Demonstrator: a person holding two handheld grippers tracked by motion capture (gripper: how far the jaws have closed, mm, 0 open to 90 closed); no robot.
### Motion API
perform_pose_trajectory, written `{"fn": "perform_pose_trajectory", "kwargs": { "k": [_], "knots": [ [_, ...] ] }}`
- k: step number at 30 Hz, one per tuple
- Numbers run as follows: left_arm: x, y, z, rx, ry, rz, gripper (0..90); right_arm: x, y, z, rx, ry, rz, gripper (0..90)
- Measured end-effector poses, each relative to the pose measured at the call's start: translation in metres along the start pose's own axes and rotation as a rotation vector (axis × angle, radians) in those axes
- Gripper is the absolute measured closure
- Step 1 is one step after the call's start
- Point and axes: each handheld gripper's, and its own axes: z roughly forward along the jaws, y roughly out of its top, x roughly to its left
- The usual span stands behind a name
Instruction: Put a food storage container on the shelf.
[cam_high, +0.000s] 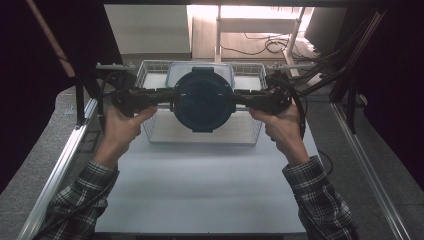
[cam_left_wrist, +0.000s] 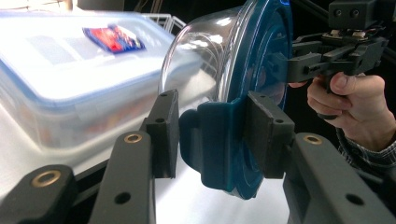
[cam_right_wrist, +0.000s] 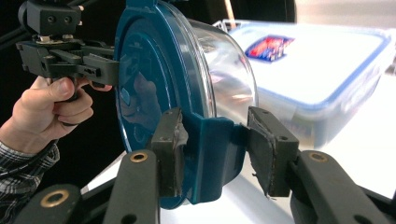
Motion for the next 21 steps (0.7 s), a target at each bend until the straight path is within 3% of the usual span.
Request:
{"fn": "perform_pose_trajectory", "kwargs": {
  "k": [3, 21],
  "knots": [
    [0.003, 0.011, -0.001, -0.006, -0.001, 0.002, 57.6, -0.001, 0.014, 0.001, -0.012, -0.004, -0.008, 57.5],
    [0.036, 0.056, 0.004, -0.037, -0.017, -0.033, 57.5, -0.018, 0.062, 0.015, -0.063, -0.022, -0.013, 57.6]
  ]
}}
